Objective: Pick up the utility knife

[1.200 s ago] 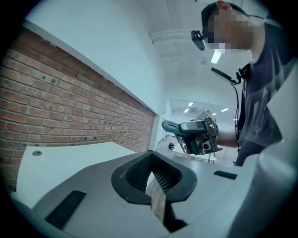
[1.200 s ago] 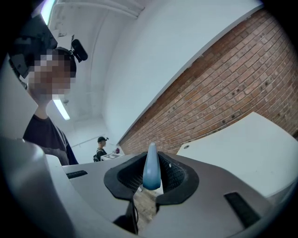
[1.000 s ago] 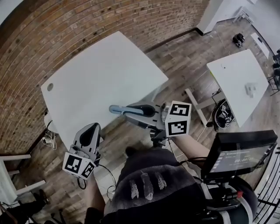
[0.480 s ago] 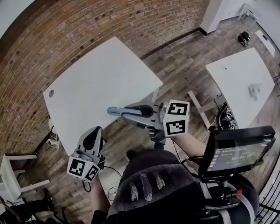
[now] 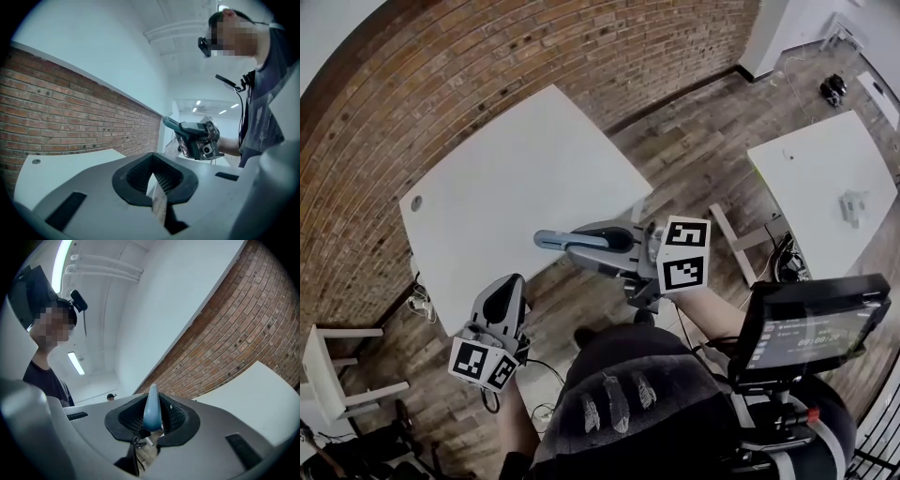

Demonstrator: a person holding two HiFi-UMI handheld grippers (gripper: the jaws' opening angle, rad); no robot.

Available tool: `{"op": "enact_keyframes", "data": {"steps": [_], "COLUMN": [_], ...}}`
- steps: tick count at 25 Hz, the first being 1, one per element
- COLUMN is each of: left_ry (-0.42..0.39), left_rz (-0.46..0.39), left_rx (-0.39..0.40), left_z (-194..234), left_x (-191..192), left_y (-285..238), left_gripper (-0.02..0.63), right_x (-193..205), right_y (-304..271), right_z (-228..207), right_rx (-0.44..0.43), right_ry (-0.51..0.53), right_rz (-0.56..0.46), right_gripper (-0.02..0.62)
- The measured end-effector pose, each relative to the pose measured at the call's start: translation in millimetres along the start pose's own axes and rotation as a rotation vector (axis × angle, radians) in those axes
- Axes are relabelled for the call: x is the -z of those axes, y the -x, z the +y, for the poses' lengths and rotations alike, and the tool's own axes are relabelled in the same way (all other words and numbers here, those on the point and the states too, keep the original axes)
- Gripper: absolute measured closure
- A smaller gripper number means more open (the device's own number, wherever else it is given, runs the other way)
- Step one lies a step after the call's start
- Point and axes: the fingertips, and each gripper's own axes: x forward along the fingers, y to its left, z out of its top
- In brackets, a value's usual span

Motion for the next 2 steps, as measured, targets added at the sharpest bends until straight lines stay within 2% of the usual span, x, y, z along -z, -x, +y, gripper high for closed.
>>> {"op": "enact_keyframes", "data": {"steps": [2], "left_ry": [0.001], "left_rz": [0.002], "left_rx": [-0.001], "left_z": [2.8], "left_x": [0.1], "left_y": [1.0], "left_gripper": [0.614], "right_x": [0.4], "right_y": [-2.1], "right_z": [-1.4], "right_rx": [0.004], "right_ry": [-0.001], "right_rz": [0.0], "right_gripper": [0.528]}}
